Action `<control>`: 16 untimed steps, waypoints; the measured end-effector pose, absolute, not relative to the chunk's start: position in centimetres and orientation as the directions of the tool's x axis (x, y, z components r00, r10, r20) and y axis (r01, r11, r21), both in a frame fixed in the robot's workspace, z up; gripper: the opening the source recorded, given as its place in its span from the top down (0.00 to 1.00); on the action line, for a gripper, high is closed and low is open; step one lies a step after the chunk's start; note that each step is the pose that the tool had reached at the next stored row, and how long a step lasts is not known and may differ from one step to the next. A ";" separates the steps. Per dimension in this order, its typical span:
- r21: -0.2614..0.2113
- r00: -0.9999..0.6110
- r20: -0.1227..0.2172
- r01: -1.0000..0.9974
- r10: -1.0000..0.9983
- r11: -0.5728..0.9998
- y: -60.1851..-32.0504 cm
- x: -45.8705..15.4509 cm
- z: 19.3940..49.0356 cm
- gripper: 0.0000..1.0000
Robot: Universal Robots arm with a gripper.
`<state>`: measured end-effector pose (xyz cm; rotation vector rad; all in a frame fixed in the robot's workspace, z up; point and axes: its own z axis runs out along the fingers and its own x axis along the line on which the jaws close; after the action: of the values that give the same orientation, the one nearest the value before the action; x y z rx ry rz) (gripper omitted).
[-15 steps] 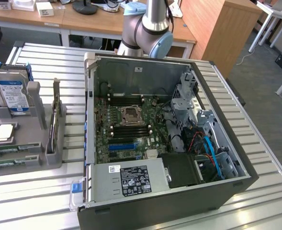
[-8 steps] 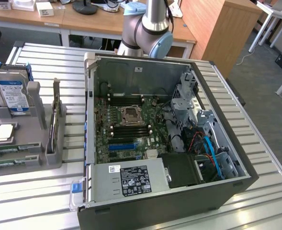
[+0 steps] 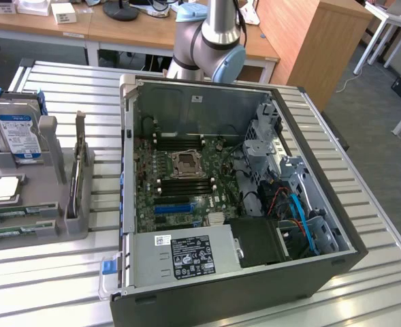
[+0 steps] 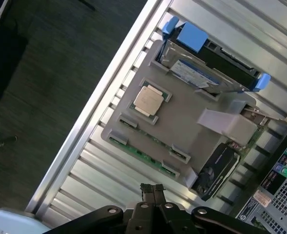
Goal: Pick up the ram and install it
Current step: 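Pick up the ram and move it above insertion slot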
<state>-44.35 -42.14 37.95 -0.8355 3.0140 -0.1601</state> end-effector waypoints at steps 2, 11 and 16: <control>-0.106 -0.852 0.021 -0.523 -0.523 0.846 -42.1 -44.4 37.9 0.89; -0.121 -0.819 0.031 -0.571 -0.572 0.812 -42.1 -44.7 37.9 0.89; -0.129 -0.800 0.037 -0.599 -0.599 0.791 -42.1 -44.9 37.9 0.89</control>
<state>-44.86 -42.12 37.85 -0.9924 2.9671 -0.2109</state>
